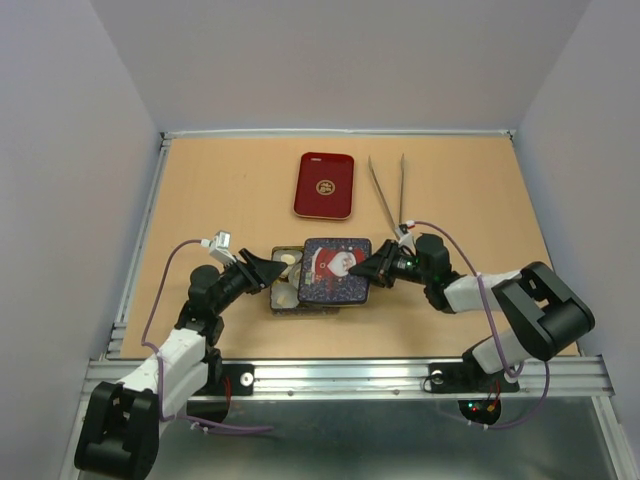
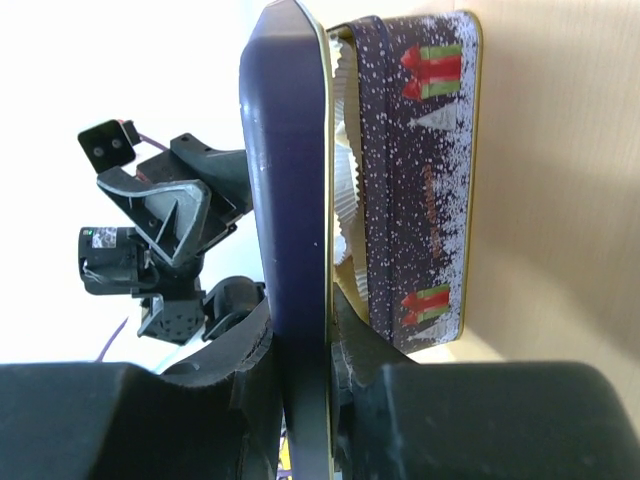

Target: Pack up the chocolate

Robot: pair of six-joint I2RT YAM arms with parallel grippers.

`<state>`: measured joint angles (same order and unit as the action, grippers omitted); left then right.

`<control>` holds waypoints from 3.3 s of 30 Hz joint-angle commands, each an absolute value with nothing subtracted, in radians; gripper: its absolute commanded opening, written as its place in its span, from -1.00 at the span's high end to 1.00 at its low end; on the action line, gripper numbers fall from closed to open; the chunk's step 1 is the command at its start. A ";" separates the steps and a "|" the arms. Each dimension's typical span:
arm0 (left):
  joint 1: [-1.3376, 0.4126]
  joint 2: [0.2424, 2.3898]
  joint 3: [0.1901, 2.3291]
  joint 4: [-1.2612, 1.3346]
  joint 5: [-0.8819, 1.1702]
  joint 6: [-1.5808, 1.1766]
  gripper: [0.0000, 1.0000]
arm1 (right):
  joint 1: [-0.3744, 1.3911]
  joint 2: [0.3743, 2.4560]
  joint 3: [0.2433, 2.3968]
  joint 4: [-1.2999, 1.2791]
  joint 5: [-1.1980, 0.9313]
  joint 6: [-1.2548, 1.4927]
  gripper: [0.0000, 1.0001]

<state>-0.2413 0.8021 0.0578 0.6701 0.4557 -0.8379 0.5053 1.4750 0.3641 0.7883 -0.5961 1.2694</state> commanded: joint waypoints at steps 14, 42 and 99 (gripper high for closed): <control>-0.249 0.798 0.037 0.741 0.472 -0.827 -0.21 | 0.508 1.565 0.383 0.807 -0.669 1.264 0.48; -0.262 0.888 0.040 0.761 0.457 -0.801 -0.23 | 0.508 1.674 0.523 0.684 -0.693 1.108 -0.07; -0.293 0.814 0.011 0.587 0.275 -0.764 -0.37 | 0.623 1.764 0.699 0.595 -0.666 1.081 -0.16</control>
<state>-0.2760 0.7990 0.0574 0.5140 0.2344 -0.7662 0.5919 1.7493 0.6487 0.5758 -0.6697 1.0916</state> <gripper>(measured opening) 0.682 0.574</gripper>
